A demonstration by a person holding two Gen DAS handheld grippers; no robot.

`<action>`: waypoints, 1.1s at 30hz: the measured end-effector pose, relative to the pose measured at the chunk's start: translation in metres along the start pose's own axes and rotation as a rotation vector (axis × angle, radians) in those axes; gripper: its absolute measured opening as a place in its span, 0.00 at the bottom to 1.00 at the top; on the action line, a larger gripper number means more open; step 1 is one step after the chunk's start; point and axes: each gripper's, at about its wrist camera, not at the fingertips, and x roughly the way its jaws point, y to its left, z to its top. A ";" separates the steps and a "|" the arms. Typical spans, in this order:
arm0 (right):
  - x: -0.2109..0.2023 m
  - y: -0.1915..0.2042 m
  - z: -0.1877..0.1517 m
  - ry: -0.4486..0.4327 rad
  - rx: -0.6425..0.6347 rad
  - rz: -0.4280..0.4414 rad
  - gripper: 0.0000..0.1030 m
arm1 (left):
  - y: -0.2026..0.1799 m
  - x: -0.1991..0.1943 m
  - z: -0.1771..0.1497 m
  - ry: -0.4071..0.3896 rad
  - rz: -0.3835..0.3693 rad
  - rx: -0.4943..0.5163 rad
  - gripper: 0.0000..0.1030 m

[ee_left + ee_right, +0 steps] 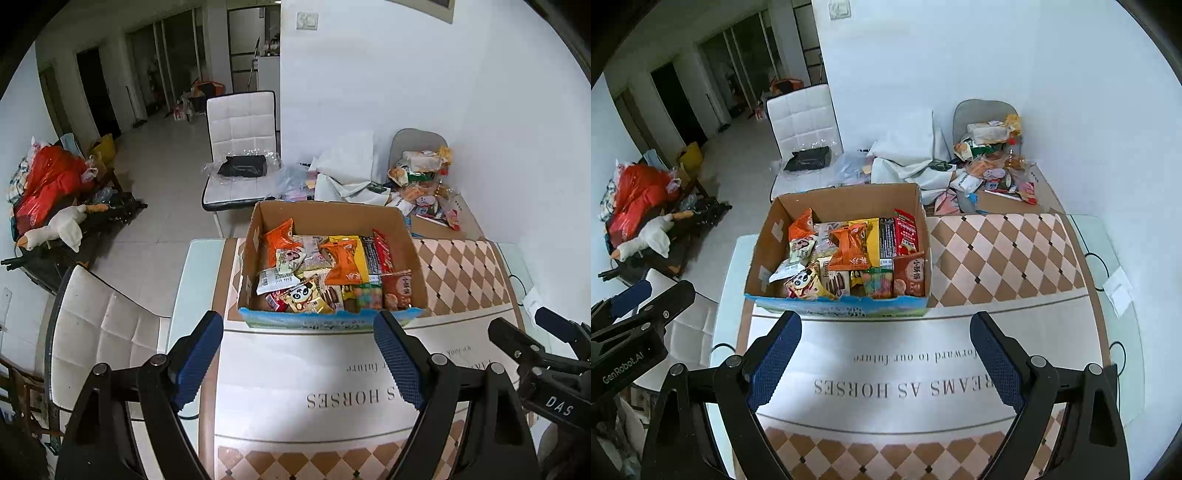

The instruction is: Organize snacks

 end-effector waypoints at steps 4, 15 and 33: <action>-0.035 -0.005 -0.011 -0.036 0.006 0.003 0.92 | 0.000 -0.025 -0.008 -0.012 -0.013 -0.007 0.81; -0.102 -0.007 -0.033 -0.092 -0.008 0.016 0.92 | -0.005 -0.076 -0.024 -0.074 -0.019 -0.001 0.81; -0.124 -0.011 -0.032 -0.155 -0.005 -0.011 0.97 | -0.015 -0.084 -0.026 -0.132 0.018 -0.013 0.98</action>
